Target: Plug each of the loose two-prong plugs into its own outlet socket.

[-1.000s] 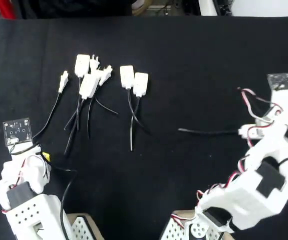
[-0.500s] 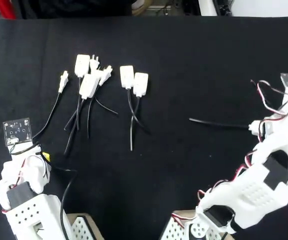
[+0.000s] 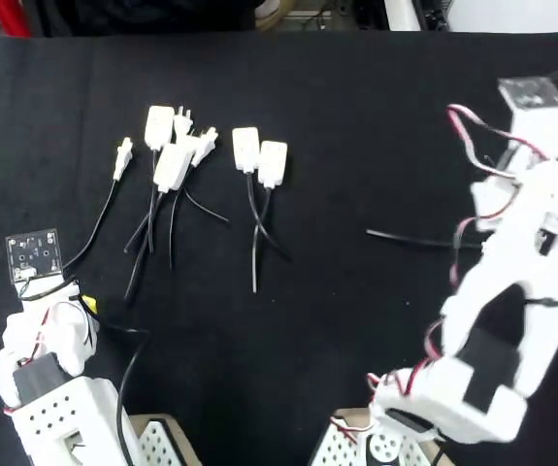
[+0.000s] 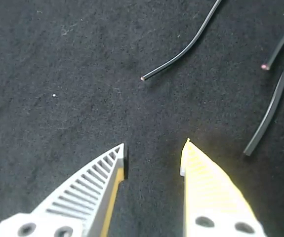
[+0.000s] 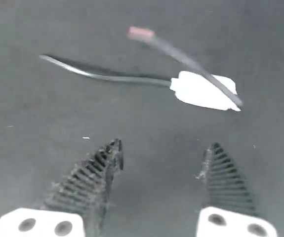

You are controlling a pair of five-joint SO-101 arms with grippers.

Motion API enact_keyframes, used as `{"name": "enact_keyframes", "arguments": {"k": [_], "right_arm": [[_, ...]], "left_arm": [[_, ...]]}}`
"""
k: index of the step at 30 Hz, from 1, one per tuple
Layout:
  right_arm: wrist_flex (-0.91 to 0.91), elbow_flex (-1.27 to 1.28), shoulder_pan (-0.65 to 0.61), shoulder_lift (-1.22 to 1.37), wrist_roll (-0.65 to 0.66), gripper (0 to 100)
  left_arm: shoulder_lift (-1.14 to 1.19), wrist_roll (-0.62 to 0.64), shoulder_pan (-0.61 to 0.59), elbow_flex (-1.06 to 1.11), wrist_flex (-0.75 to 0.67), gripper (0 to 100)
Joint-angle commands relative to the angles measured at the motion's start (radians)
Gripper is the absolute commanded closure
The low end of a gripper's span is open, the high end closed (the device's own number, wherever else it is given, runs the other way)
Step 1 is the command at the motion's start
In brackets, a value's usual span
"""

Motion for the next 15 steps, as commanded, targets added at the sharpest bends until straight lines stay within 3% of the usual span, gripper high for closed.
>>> {"name": "enact_keyframes", "arguments": {"k": [1,3,6,11,15], "right_arm": [[0.021,-0.019,-0.167,-0.134,-0.112,89.7],[0.015,0.021,-0.281,-0.157,-0.18,97.0],[-0.061,0.12,-0.396,-0.147,-0.265,94.6],[-0.345,0.351,-0.42,-0.077,-0.334,94.6],[-0.606,0.519,-0.423,-0.004,-0.33,94.6]], "left_arm": [[-0.008,-0.003,0.07,-0.008,0.002,80],[-0.008,-0.003,0.125,-0.015,-0.003,80],[-0.008,0.0,0.206,-0.062,-0.009,80],[0.005,0.135,0.265,-0.151,-0.132,80],[0.011,0.199,0.409,-0.257,-0.144,80]]}}
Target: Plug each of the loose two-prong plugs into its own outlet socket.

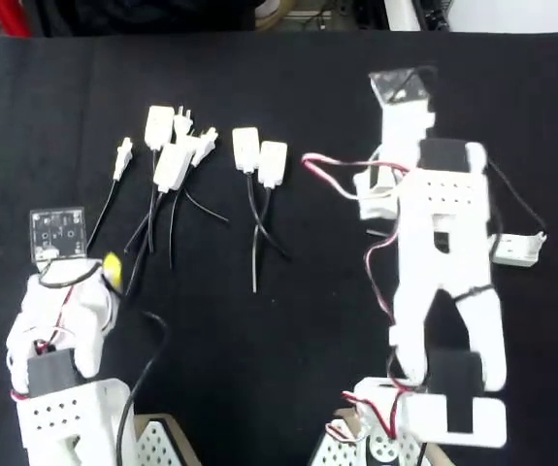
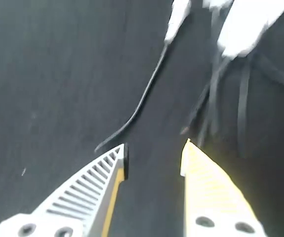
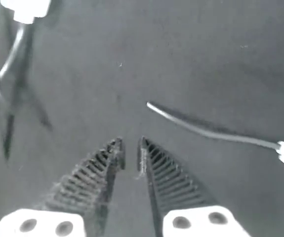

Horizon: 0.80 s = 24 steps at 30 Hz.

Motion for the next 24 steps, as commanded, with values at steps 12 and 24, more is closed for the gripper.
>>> {"name": "enact_keyframes", "arguments": {"k": [12,24], "right_arm": [[-0.39,0.177,0.057,0.128,0.098,94.6],[-0.423,0.223,0.048,0.134,0.135,96.4]], "left_arm": [[0.924,0.278,0.331,-0.69,-0.221,80],[1.522,0.327,0.341,-1.233,-0.245,73]]}}
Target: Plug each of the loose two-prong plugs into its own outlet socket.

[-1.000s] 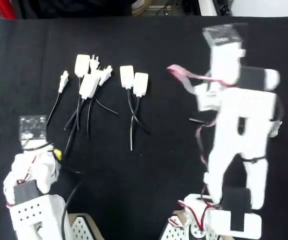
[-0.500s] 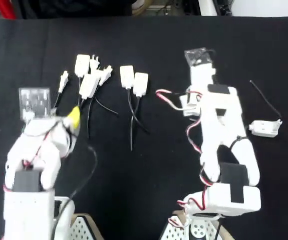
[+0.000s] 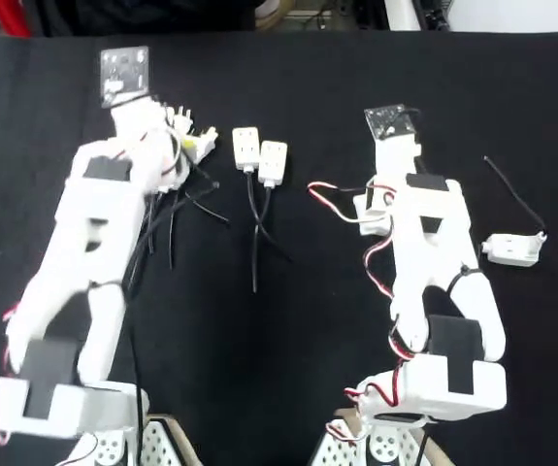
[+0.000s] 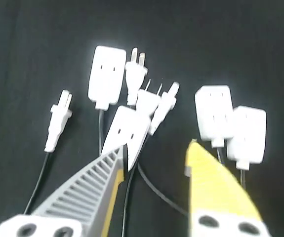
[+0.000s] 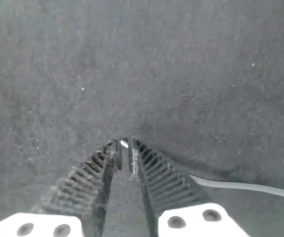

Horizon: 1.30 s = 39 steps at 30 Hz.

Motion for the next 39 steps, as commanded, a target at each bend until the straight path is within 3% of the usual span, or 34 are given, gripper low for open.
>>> {"name": "enact_keyframes", "arguments": {"k": [1,11,20,26,34,39], "right_arm": [[-0.015,-0.002,-0.009,-0.002,0.026,96.4],[-0.038,0.027,-0.04,-0.001,0.029,96.6],[-0.041,0.03,-0.04,-0.002,0.031,96.6],[-0.034,0.053,-0.035,-0.018,0.032,96.6],[-0.087,0.246,-0.038,-0.232,0.089,96.6],[-0.146,0.332,-0.041,-0.323,0.089,96.6]], "left_arm": [[0.089,0.009,0.019,-0.163,-0.023,72],[0.353,0.092,0.044,-0.271,-0.021,72],[0.407,0.002,0.076,-0.252,-0.025,72],[0.408,0.005,0.102,-0.251,-0.023,72],[0.422,-0.052,0.096,-0.265,-0.035,72],[0.491,-0.123,0.059,-0.355,-0.155,72]]}}
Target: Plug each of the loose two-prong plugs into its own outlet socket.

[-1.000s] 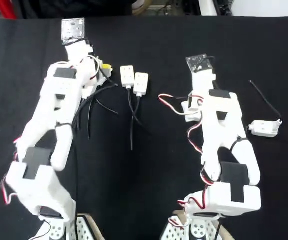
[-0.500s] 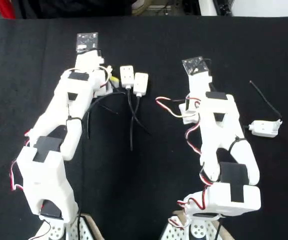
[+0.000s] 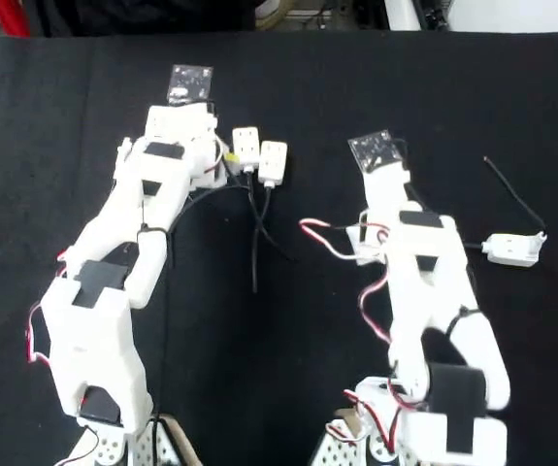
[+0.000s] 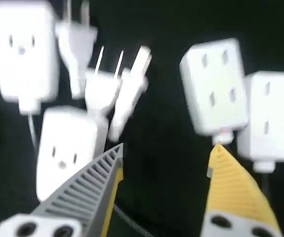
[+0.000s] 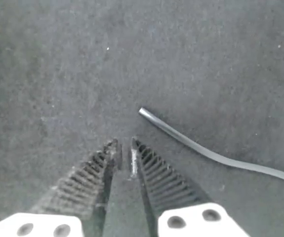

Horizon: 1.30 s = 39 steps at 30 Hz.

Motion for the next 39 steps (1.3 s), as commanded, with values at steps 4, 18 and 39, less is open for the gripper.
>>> {"name": "enact_keyframes", "arguments": {"k": [4,18,39], "right_arm": [[-0.032,0.012,-0.046,-0.048,0.009,96.6],[-0.031,-0.001,-0.058,-0.019,0.026,96.6],[-0.163,0.044,-0.101,-0.022,0.028,96.4]], "left_arm": [[0.121,-0.084,-0.033,-0.231,-0.06,72],[0.463,0.0,-0.022,-0.894,0.232,72],[0.657,-0.026,-0.062,-1.109,0.388,72]]}}
